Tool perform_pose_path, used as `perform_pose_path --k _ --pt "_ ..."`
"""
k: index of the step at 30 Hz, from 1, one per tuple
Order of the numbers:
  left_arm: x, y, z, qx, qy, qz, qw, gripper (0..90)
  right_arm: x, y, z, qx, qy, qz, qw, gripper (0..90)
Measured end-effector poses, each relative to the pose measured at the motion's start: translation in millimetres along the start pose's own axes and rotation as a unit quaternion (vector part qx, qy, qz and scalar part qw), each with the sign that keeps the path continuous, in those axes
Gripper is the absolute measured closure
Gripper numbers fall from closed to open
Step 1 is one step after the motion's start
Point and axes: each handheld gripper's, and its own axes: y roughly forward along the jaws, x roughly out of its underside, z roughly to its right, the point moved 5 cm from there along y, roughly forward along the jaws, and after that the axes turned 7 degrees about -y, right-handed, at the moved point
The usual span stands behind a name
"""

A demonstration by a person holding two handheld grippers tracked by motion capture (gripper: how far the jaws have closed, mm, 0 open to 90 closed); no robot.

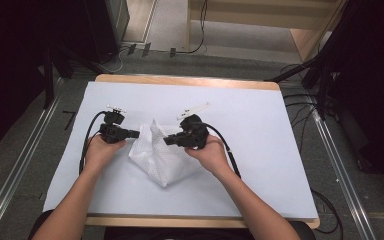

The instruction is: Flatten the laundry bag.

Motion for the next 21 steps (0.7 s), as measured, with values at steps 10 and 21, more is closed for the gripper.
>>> perform_pose_path --k 10,21 --pt "-12.3 -5.4 -16.8 -0.007 -0.019 0.016 0.9997 90.0 28.9 -34.5 -6.0 0.009 0.023 0.024 0.9994 89.4" --pt "-20.3 -8.7 -25.7 -0.006 -0.035 0.035 0.9987 90.0 60.6 -38.9 -32.8 0.002 0.034 0.014 0.9993 89.1"
